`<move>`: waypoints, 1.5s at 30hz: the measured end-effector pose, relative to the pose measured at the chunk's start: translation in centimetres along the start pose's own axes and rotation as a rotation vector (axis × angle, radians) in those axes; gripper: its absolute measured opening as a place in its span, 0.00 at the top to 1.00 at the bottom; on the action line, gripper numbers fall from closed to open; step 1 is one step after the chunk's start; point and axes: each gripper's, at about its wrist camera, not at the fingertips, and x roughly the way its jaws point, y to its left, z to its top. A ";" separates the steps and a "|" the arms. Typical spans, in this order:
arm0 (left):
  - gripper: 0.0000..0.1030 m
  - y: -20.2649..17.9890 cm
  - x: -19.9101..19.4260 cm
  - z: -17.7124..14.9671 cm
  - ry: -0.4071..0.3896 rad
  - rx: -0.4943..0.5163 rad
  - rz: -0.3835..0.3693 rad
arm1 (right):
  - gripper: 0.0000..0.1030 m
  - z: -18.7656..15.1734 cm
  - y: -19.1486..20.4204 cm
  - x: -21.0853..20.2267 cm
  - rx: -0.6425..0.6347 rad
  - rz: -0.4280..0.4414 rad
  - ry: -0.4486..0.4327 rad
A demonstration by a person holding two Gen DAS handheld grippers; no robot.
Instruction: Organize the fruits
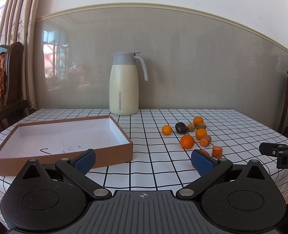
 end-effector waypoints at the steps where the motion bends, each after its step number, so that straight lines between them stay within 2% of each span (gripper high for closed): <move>1: 0.00 0.0 0.0 0.0 0.000 0.000 0.000 | 0.06 0.0 -0.1 0.1 0.000 -0.002 0.000; 28: 0.00 0.4 0.0 0.0 0.003 -0.025 0.010 | 0.06 -0.1 -0.2 0.3 0.002 -0.010 0.007; 30: 0.00 -0.2 0.3 0.1 0.020 0.001 -0.001 | 0.06 0.0 -0.3 0.5 -0.003 0.021 0.020; 31: 0.00 -0.5 0.7 0.2 0.031 0.007 -0.003 | 0.10 0.2 -0.4 0.5 -0.010 0.058 0.016; 33: 0.00 -1.3 1.4 0.3 0.026 0.011 -0.027 | 0.18 0.5 -0.6 1.0 -0.021 0.070 0.015; 34: 0.01 -1.9 1.8 0.2 0.022 0.026 -0.032 | 0.29 0.7 -0.6 1.4 -0.024 0.074 0.021; 35: 0.14 -2.4 2.2 0.1 0.024 0.040 -0.040 | 0.37 0.8 -0.7 1.9 -0.022 0.084 0.026; 36: 0.29 -3.1 2.9 0.0 0.042 0.048 -0.052 | 0.38 0.9 -0.8 2.5 -0.023 0.097 0.033; 37: 0.33 -3.6 3.5 -0.3 0.061 0.048 -0.068 | 0.38 0.9 -0.7 3.0 -0.028 0.105 0.041; 40: 0.33 -5.4 5.3 -1.3 0.106 0.066 -0.091 | 0.41 0.4 -0.5 4.6 -0.049 0.121 0.065; 45: 0.33 -7.4 7.4 -1.9 0.121 0.082 -0.112 | 0.51 -0.4 -0.2 6.7 -0.045 0.131 0.092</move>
